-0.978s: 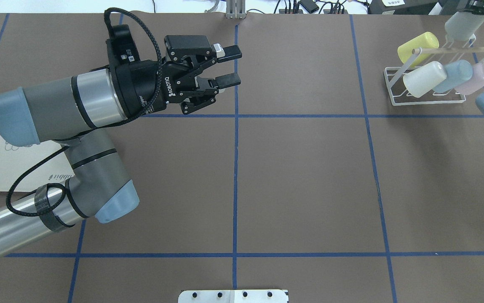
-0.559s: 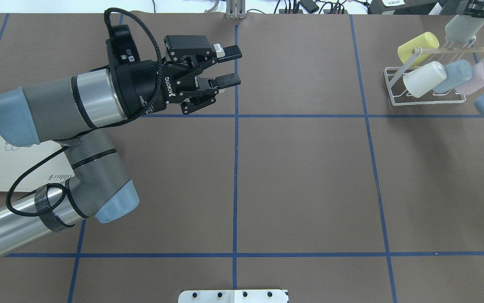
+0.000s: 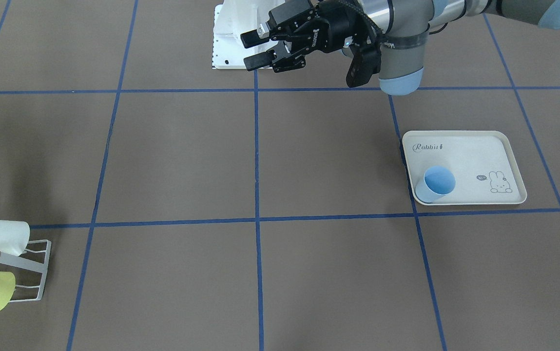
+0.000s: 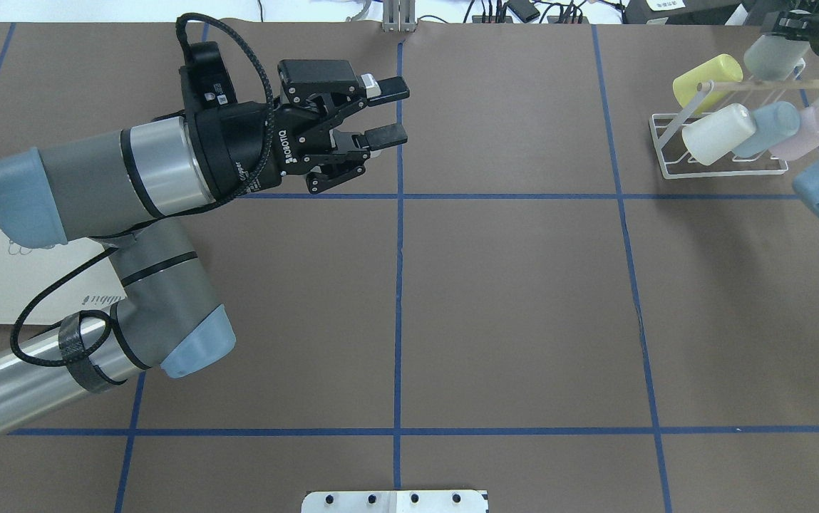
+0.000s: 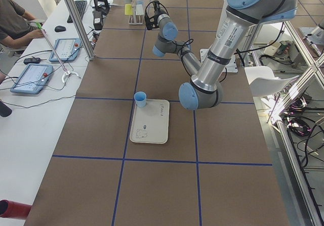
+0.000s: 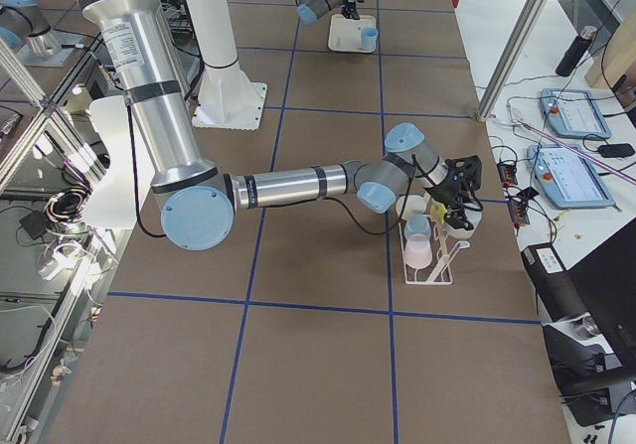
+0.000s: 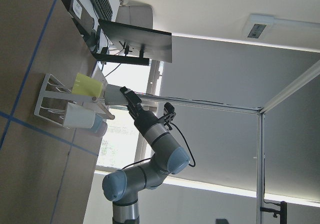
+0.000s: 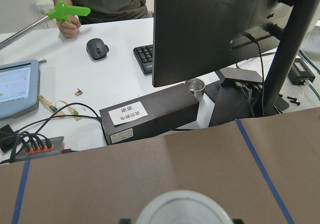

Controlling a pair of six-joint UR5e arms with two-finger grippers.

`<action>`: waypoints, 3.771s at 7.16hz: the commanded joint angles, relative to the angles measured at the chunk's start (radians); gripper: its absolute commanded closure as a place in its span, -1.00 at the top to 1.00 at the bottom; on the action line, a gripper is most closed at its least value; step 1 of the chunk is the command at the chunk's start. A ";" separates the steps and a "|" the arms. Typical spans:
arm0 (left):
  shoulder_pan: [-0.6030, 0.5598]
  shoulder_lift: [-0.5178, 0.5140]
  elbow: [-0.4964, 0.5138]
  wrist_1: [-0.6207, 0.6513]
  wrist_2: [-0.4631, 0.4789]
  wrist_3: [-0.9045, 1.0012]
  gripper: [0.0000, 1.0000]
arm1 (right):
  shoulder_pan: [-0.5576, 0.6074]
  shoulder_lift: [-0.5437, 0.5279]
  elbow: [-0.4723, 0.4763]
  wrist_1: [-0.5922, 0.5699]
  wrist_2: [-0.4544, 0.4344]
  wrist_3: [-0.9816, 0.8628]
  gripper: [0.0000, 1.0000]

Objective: Transfer IKEA cup to right arm and place on rack

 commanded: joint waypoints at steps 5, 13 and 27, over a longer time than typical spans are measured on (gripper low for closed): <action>0.000 -0.002 -0.003 0.000 0.000 0.000 0.23 | -0.024 0.009 -0.015 0.005 -0.017 -0.005 -1.00; 0.002 -0.002 -0.005 0.000 0.000 -0.002 0.23 | -0.061 0.012 -0.025 0.004 -0.074 -0.008 -1.00; -0.352 0.294 -0.008 0.414 -0.279 0.848 0.29 | -0.061 0.008 0.087 -0.013 0.079 0.007 1.00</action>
